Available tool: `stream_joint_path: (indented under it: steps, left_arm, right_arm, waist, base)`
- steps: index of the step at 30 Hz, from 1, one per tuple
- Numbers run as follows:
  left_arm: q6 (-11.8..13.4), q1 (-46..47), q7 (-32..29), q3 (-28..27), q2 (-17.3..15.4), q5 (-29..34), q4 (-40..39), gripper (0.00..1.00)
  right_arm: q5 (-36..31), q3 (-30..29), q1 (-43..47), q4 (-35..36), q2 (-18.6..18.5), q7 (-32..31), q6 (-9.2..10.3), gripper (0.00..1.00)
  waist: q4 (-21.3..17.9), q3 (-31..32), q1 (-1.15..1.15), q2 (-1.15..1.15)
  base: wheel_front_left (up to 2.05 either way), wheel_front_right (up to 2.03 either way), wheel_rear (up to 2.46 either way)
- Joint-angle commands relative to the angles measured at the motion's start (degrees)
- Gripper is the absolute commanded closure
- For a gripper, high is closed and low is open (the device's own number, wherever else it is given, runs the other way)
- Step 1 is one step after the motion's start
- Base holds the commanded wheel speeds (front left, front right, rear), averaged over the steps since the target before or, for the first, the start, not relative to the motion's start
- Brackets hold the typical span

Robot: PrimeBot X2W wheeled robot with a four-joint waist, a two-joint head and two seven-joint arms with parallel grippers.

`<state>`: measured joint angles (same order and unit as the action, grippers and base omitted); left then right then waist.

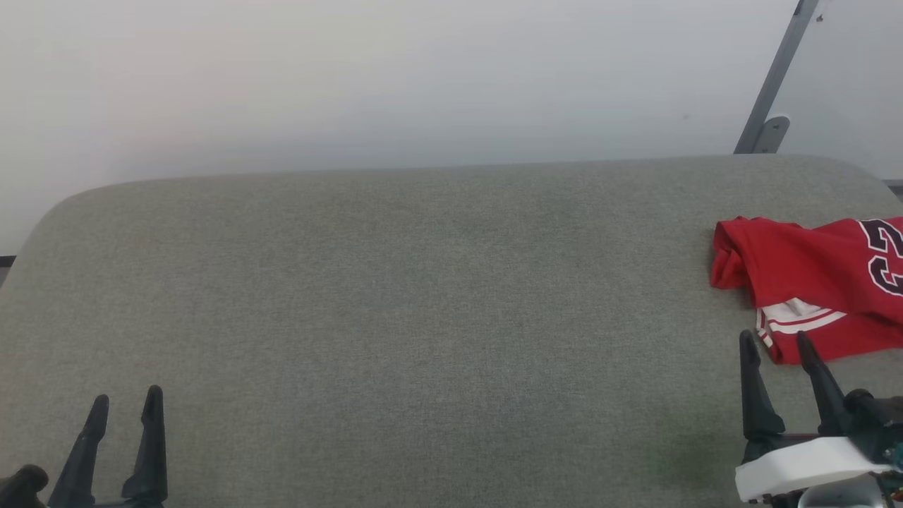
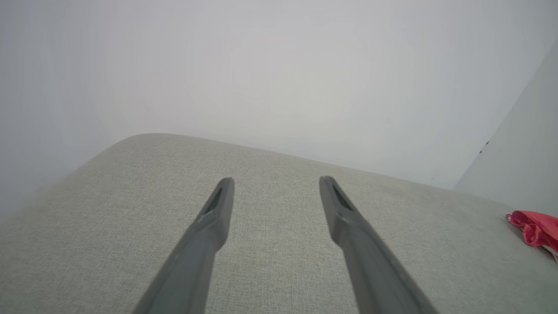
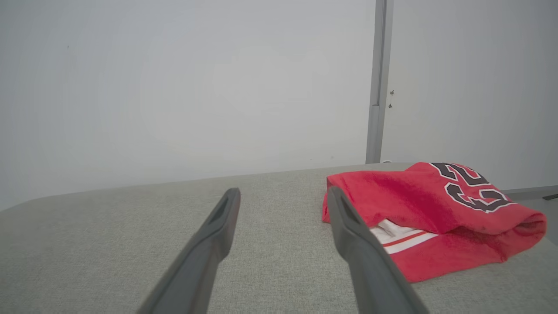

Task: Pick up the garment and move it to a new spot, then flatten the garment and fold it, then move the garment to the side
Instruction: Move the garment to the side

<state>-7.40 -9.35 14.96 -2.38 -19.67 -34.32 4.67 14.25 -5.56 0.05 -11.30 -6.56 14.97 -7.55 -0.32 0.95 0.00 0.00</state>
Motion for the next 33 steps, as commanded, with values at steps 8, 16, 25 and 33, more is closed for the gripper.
stream_joint_path:
  steps: [8,16,25,33]
  left_arm:
    - [-0.1,0.2,0.3,0.1,-0.3,0.4,-0.5,0.0]
    - [-0.1,0.1,0.3,0.7,-0.6,-0.3,-0.6,0.0]
    - [-0.1,0.5,0.3,1.4,-1.1,-0.7,-0.5,0.0]
    - [-0.1,0.8,0.3,1.4,-0.9,-0.8,-0.3,0.0]
  right_arm:
    - [-1.3,-0.4,1.5,1.1,1.2,0.2,0.13,0.0]
    - [-1.3,-0.1,1.9,1.3,1.8,0.2,0.13,0.0]
    - [-1.4,-0.3,2.5,1.8,2.1,0.3,0.13,0.0]
    - [-1.7,-0.3,2.8,2.0,2.4,0.3,0.13,0.0]
  waist:
    - [-0.2,-0.3,0.0,0.0]
    - [-0.2,-0.4,0.0,0.0]
    - [0.0,-0.4,0.0,0.0]
    - [0.3,-0.2,0.0,0.0]
  base:
    - [0.0,0.0,0.0]
    - [0.0,0.0,0.0]
    - [0.0,0.0,0.0]
    - [0.0,0.0,0.0]
